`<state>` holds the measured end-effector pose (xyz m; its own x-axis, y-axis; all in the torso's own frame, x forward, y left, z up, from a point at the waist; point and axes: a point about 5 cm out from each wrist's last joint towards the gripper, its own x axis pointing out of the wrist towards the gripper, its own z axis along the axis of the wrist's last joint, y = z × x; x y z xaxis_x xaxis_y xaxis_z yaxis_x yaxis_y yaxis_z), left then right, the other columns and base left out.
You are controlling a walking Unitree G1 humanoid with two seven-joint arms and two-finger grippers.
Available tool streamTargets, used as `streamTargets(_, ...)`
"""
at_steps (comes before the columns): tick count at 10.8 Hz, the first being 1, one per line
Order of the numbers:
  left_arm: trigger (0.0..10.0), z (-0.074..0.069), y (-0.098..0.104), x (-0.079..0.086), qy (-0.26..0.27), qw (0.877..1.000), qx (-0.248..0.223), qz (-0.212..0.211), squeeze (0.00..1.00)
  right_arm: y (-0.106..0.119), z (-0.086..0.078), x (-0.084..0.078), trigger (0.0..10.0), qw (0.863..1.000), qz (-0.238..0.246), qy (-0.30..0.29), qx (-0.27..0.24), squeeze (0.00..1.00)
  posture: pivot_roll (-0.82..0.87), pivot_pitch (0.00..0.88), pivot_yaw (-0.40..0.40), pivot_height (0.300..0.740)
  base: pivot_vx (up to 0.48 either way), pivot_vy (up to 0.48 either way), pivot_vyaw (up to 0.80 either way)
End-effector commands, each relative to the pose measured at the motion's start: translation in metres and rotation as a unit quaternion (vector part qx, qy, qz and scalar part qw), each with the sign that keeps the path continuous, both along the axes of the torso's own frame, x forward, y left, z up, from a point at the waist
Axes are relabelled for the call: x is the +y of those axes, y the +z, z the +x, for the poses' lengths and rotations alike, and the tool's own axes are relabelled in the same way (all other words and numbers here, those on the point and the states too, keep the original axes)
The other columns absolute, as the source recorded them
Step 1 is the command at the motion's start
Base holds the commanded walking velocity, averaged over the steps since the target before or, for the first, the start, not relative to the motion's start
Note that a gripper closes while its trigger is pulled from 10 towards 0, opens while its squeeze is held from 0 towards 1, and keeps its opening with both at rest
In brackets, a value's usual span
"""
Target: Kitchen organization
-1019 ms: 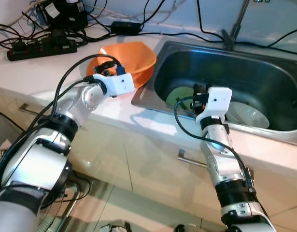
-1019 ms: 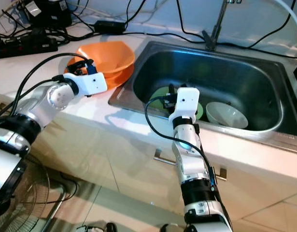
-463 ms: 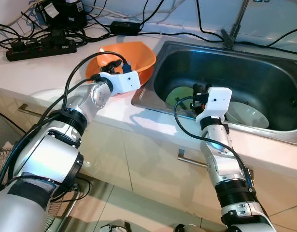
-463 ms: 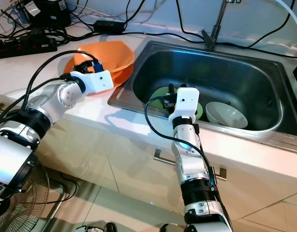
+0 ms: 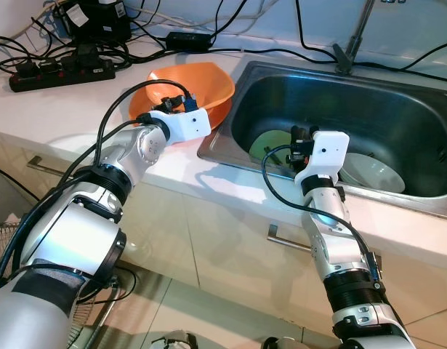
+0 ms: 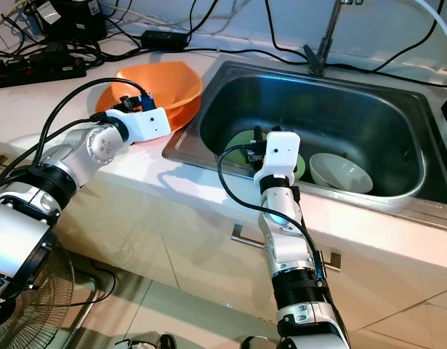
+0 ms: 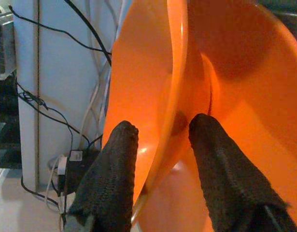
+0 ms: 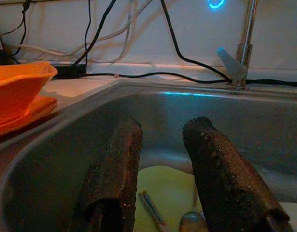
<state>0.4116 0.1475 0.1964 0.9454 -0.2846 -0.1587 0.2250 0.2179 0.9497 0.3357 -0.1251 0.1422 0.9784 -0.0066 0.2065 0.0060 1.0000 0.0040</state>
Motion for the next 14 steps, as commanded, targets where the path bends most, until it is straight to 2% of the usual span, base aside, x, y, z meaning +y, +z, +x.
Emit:
streamTargets(1, 0.0, 0.002, 0.008, -0.001, -0.001, 1.0, -0.011, 0.001, 0.0, -0.001, 0.002, -0.002, 10.0, 1.0, 0.005, -0.005, 0.007, 0.0, 0.06, 0.042, 0.044, 0.74, 0.0, 0.0, 0.0)
streamTargets(10, 0.0, 0.002, 0.007, 0.0, -0.002, 1.0, -0.011, 0.001, 0.0, -0.002, 0.002, -0.003, 10.0, 1.0, 0.006, -0.009, 0.012, 0.0, 0.06, 0.06, 0.043, 0.74, 0.0, 0.0, 0.0)
streamTargets(13, 0.0, 0.003, 0.019, -0.001, -0.004, 0.998, -0.056, 0.005, 0.0, -0.002, 0.003, -0.004, 10.0, 1.0, 0.007, -0.011, 0.012, 0.0, 0.06, 0.065, 0.043, 0.74, 0.0, 0.0, 0.0)
streamTargets(14, 0.0, 0.005, 0.036, -0.005, -0.014, 0.994, -0.106, 0.011, 0.0, -0.001, 0.003, -0.004, 10.0, 1.0, 0.008, -0.012, 0.01, 0.0, 0.06, 0.067, 0.042, 0.74, 0.0, 0.0, 0.0)
